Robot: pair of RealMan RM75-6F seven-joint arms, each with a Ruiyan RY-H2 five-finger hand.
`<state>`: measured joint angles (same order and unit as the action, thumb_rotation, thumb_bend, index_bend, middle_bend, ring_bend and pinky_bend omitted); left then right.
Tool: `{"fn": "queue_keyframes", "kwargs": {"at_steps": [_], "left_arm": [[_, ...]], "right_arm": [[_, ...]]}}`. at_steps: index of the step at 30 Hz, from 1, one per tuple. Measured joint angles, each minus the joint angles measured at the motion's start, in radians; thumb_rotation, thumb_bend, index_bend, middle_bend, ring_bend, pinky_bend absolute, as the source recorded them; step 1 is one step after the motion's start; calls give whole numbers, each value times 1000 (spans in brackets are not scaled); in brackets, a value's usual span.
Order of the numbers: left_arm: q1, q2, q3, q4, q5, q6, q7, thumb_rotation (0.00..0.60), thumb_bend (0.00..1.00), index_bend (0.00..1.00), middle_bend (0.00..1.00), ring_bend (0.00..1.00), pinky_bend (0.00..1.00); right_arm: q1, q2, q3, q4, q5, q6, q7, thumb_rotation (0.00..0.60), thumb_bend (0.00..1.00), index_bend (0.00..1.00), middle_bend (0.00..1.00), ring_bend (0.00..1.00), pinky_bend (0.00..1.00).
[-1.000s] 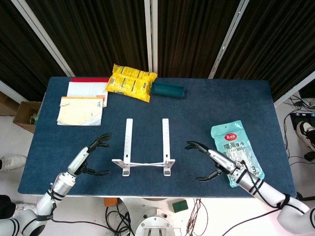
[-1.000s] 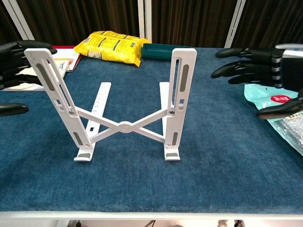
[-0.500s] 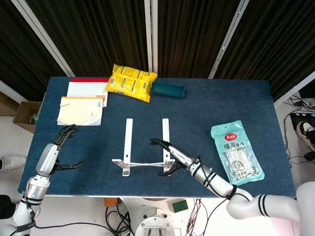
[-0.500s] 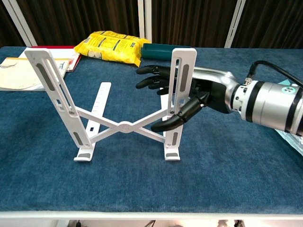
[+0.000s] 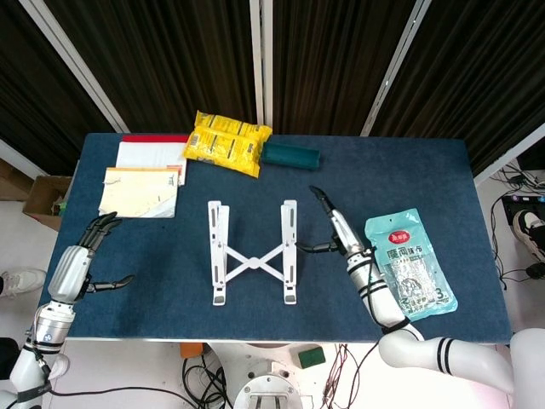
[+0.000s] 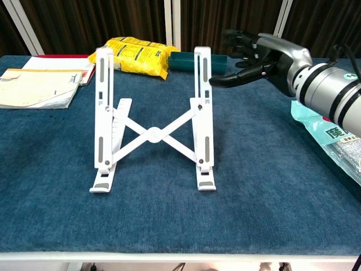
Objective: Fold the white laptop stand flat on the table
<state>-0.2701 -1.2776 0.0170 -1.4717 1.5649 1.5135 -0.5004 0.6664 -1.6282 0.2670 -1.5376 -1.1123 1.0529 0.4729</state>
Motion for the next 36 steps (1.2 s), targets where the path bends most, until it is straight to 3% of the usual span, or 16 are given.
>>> {"fn": "queue_keyframes", "kwargs": {"at_steps": [3,5,7,12,19,25,36], "left_arm": [[-12,18,-12,1,-8,-23,37,600,0,124,65,45,235],[-23,28,-21,3,-13,-42,72,600,0,124,65,45,234],[-43,38,-33,5,-19,-73,125,600,0,124,65,45,233],[-123,42,-68,22,-31,-184,279,600,0,113,45,44,211],[-256,-37,-121,76,-57,-334,525,600,0,71,0,6,138],[-374,-183,-168,191,-113,-464,690,600,0,41,0,0,127],[-488,-368,-190,405,-183,-576,787,600,0,36,0,0,126]], "right_arm": [[-38,36,2,-16,-45,75,-16,600,85,0,54,0,0],[-53,68,-7,-21,-105,108,-35,600,85,10,122,5,0],[-63,103,-24,-23,-185,134,-66,600,84,90,245,79,28],[-65,183,-76,-28,-388,171,-228,600,12,395,532,395,333],[-34,227,-145,-37,-541,148,-571,600,0,646,732,626,600],[-15,145,-188,41,-567,100,-678,600,0,708,774,680,658],[-23,-22,-236,243,-597,123,-716,600,0,776,789,750,767]]}}
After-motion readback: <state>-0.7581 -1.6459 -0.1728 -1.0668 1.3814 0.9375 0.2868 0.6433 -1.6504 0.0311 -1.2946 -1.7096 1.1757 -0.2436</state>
